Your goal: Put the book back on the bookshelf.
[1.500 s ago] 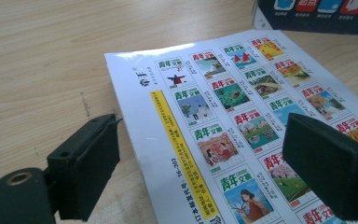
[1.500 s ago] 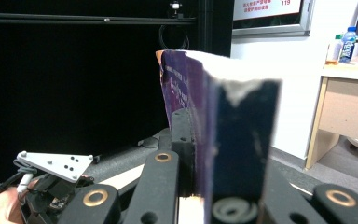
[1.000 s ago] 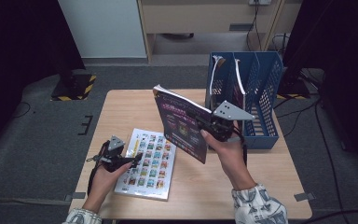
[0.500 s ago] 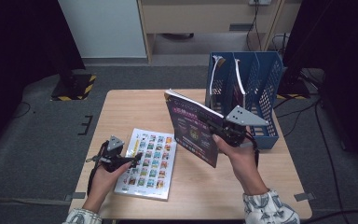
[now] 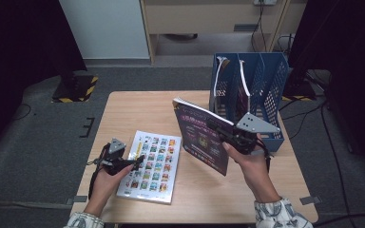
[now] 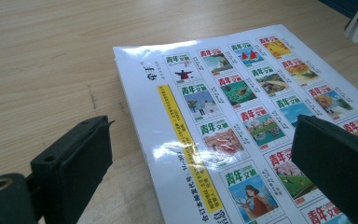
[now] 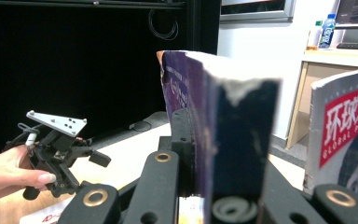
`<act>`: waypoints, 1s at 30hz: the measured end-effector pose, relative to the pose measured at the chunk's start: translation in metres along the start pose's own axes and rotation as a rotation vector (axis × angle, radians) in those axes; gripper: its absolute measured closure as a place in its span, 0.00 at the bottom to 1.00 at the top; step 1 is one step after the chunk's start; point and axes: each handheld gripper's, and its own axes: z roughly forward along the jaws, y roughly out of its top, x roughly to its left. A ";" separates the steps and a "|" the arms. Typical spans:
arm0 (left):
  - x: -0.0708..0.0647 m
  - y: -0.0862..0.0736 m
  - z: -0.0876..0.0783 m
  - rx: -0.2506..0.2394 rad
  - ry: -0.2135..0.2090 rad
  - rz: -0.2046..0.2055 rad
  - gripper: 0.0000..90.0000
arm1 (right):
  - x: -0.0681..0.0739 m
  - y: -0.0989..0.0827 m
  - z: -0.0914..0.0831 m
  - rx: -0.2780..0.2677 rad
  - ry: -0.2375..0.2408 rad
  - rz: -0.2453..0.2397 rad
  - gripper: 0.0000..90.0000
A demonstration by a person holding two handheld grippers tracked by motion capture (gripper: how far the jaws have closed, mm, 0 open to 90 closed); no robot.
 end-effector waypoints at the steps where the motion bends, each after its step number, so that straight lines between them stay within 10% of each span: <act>1: 0.000 0.000 0.000 -0.001 0.000 0.000 0.05 | -0.001 -0.001 -0.001 0.000 -0.001 0.001 0.93; 30: -0.001 -0.001 0.001 0.007 0.012 0.007 0.06 | -0.020 -0.004 -0.065 -0.002 -0.044 0.017 0.93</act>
